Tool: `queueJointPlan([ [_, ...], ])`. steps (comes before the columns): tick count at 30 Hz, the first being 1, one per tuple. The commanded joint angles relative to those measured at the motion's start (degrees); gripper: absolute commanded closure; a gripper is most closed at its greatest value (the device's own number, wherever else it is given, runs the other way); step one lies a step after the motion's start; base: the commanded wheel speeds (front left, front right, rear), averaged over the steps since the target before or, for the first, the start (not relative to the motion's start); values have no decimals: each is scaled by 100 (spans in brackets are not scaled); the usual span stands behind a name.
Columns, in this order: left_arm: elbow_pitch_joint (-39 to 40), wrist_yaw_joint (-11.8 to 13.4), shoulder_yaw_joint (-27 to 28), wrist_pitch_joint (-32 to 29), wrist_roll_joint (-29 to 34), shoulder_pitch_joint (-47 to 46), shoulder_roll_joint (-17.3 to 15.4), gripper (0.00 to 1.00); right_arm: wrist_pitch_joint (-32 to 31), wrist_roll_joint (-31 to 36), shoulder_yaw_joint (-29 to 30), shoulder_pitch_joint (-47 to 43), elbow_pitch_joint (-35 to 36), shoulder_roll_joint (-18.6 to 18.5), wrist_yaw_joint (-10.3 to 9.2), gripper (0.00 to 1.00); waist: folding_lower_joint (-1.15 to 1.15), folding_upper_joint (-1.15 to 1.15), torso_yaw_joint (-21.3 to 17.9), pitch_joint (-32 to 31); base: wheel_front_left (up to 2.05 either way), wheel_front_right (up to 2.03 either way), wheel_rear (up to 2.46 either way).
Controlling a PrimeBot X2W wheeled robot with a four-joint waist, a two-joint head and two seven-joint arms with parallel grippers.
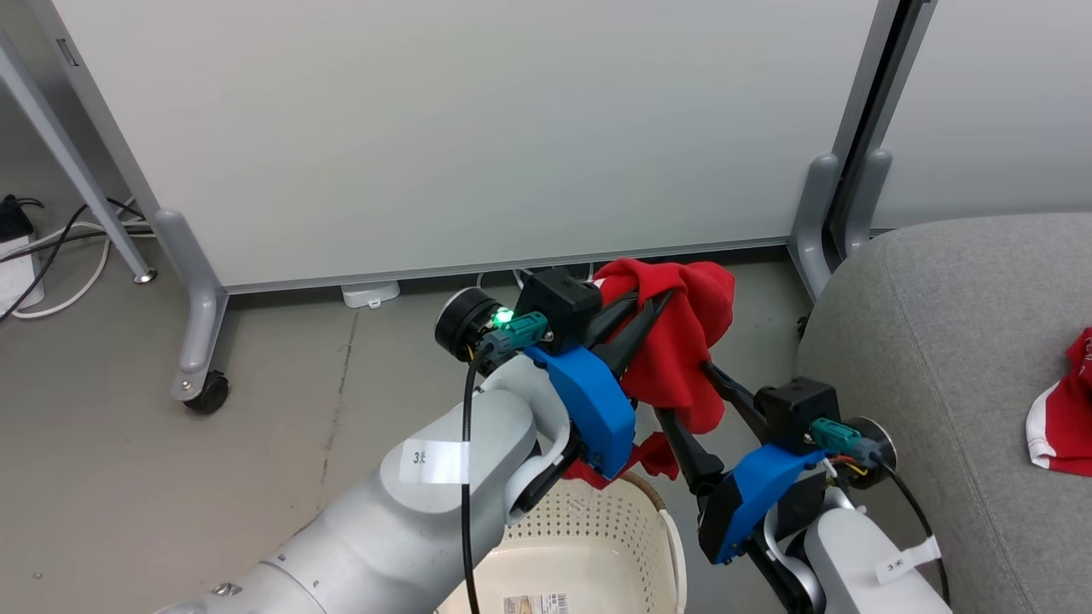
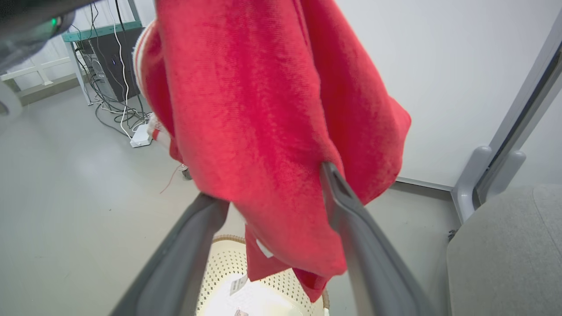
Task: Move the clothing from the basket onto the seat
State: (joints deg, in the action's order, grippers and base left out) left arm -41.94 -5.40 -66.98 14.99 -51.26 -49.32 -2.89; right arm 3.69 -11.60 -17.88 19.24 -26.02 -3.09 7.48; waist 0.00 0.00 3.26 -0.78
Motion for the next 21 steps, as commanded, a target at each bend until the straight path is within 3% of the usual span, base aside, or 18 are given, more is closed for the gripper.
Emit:
queueJointPlan([
  [1, 13, -1, -2, 28, -13, -70, 2, 100, 50, 56, -14, 139, -71, 16, 2, 0, 0, 0, 3, -3, 0, 0, 0],
  [11, 29, -13, -143, 28, -111, -44, 2, 100, 226, -374, -455, 609, -738, 20, 2, 0, 0, 0, -1, -35, 0, 0, 0],
  [12, 28, -13, -150, 28, -115, -40, 2, 100, 247, -436, -502, 638, -789, 21, 2, 9, 0, 0, -2, -39, 0, 0, 0],
  [13, 26, -14, -153, 28, -119, -37, 2, 100, 270, -490, -544, 665, -831, 21, 3, 51, 0, 0, -3, -43, 0, 0, 0],
  [14, 22, -15, -159, 28, -124, -34, 2, 100, 294, -536, -579, 692, -877, 21, 2, 69, 0, 0, -6, -46, 0, 0, 0],
  [15, 20, -17, -165, 28, -136, -31, 2, 100, 312, -588, -614, 711, -924, 21, 2, 100, 0, 0, -7, -51, 0, 0, 0],
  [21, 10, -8, -189, 28, -171, -18, 2, 100, 457, -765, -740, 800, -1150, 22, 3, 100, 0, 0, -19, -75, 0, 0, 0],
])
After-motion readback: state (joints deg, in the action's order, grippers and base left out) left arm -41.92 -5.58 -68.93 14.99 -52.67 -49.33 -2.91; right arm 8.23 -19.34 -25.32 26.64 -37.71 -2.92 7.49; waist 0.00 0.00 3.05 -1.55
